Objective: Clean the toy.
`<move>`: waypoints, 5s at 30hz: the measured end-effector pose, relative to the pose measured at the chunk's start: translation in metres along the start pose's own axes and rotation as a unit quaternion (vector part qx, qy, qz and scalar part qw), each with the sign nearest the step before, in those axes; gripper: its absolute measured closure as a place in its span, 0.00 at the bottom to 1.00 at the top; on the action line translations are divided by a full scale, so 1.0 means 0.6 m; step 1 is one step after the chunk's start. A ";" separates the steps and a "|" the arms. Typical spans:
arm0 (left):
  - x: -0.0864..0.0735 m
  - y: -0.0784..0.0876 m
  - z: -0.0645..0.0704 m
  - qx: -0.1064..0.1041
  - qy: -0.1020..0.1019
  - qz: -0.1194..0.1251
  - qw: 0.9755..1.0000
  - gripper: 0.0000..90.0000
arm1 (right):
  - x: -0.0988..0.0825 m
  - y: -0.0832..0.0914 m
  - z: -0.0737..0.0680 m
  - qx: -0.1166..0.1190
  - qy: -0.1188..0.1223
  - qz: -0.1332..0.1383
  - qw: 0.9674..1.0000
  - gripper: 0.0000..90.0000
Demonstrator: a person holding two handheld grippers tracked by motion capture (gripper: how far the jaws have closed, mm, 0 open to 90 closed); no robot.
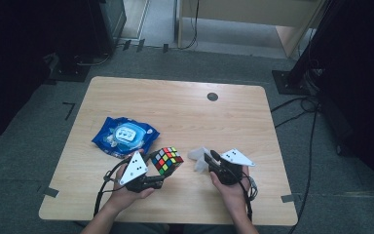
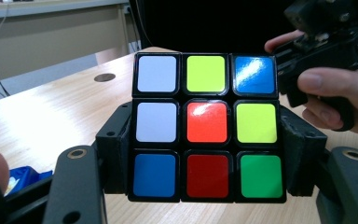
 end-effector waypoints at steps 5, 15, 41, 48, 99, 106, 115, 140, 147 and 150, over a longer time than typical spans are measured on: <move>-0.004 -0.001 -0.003 0.005 0.001 -0.002 1.000 0.38 | 0.028 0.029 -0.034 0.055 -0.044 0.029 0.997 0.56; 0.001 -0.014 0.018 0.027 -0.013 0.000 1.000 0.38 | 0.028 0.045 -0.148 0.174 -0.127 -0.007 0.977 0.18; 0.005 -0.027 0.057 -0.003 -0.057 -0.009 0.998 0.35 | 0.011 0.022 -0.148 0.194 -0.194 -0.063 0.960 0.39; -0.002 -0.029 0.065 -0.011 -0.085 -0.022 0.996 0.28 | 0.026 0.031 -0.130 0.187 -0.192 -0.060 0.962 0.39; -0.003 -0.032 0.099 -0.026 -0.193 -0.030 0.980 0.28 | 0.002 0.021 -0.151 0.228 -0.136 -0.194 0.944 0.38; -0.003 -0.028 0.081 -0.016 -0.162 -0.023 0.986 0.38 | -0.007 0.016 -0.150 0.231 -0.141 -0.210 0.939 0.38; -0.005 -0.014 0.040 0.018 -0.132 -0.028 0.991 0.38 | 0.037 0.042 -0.120 0.249 -0.130 -0.159 0.946 0.37; -0.015 -0.008 0.018 0.026 -0.092 -0.033 0.995 0.38 | -0.024 -0.024 0.030 -0.026 -0.001 -0.117 0.993 0.99; -0.022 -0.013 0.020 0.024 -0.088 -0.040 0.995 0.38 | 0.025 0.019 -0.009 0.018 0.046 -0.032 0.998 1.00; -0.023 -0.017 0.024 0.019 -0.087 -0.041 0.995 0.38 | 0.042 0.041 -0.045 0.067 0.077 -0.003 0.995 1.00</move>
Point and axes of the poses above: each handheld gripper's, and its own axes: y roughly backward along the jaws, x roughly out of its top, z roughly to its right, the point moved 7 cm from there along -y, roughly forward along the jaws, and after that the axes turned 12 degrees about -y, right-handed, at the moved point
